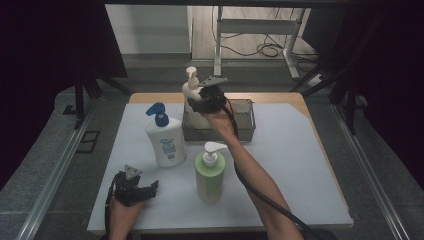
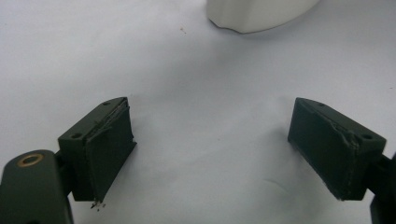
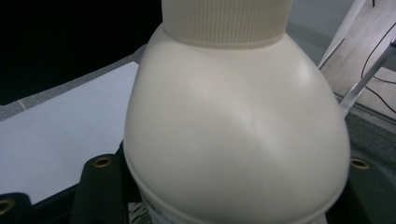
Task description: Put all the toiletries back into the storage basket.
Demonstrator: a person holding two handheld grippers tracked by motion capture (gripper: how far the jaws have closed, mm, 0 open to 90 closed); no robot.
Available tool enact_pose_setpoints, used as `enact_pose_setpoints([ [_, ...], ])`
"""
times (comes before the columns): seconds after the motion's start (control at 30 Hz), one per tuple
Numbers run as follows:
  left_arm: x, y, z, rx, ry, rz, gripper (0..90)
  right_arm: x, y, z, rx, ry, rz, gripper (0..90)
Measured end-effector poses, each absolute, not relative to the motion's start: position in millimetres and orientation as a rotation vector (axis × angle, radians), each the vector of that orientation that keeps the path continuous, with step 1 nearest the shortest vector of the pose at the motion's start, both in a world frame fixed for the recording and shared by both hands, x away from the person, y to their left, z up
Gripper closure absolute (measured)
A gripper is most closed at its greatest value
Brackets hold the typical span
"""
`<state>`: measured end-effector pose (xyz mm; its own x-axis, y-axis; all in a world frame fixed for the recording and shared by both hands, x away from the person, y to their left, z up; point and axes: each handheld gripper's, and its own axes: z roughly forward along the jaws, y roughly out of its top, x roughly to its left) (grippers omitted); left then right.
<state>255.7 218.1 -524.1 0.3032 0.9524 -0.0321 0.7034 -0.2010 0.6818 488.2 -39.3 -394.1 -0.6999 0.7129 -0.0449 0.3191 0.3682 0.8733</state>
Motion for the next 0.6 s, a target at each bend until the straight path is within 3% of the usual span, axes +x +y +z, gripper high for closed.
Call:
enact_pose_setpoints([
  [0.6, 256, 218, -524, 1.983, 1.466, 0.542, 13.5, 478, -48, -407, 0.947, 2.255, 1.231, 37.6],
])
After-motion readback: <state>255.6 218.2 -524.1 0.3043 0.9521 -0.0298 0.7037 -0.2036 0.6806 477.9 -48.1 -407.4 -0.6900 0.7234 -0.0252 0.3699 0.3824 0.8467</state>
